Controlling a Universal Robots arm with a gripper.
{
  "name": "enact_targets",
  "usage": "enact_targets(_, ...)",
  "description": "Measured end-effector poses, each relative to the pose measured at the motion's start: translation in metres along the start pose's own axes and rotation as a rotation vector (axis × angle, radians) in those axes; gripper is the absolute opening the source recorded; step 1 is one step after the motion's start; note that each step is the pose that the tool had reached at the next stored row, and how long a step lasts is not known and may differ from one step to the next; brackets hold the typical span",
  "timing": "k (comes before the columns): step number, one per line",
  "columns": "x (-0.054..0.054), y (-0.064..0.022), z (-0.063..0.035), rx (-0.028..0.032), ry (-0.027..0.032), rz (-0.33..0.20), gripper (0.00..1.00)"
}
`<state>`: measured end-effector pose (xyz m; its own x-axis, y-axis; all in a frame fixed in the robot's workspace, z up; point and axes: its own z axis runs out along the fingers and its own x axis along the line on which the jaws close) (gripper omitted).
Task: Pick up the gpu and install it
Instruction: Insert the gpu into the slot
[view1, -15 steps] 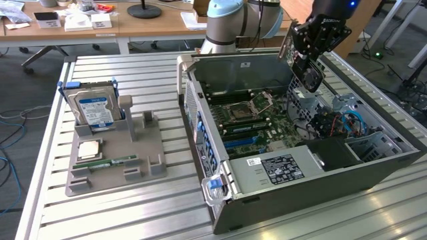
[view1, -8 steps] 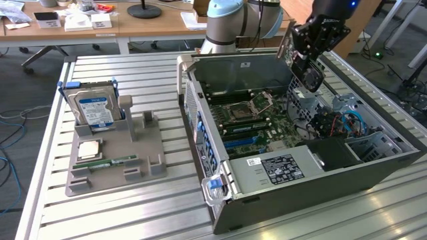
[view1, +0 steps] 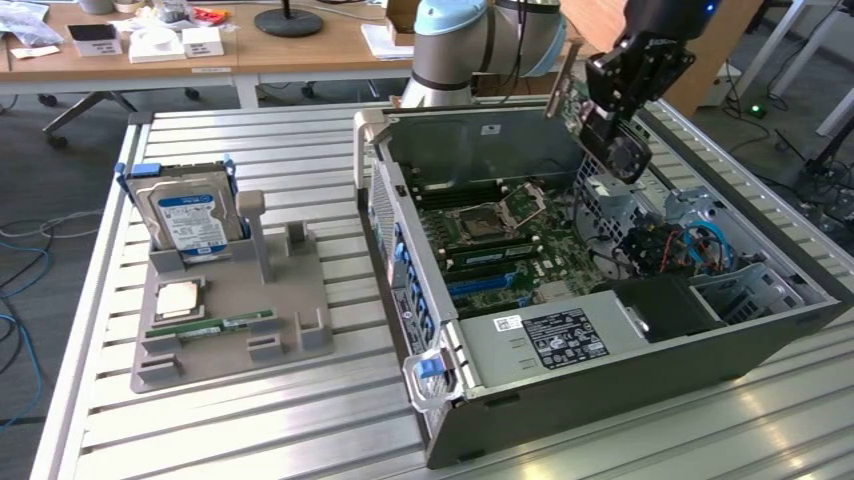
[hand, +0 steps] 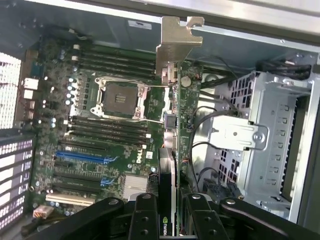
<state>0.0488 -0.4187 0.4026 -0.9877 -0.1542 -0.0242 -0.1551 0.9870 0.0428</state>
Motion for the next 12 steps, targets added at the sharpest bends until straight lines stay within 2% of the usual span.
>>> enact_targets(12, 0.0001, 0.0, 0.0008, -0.0045, 0.0087, -0.202, 0.26)
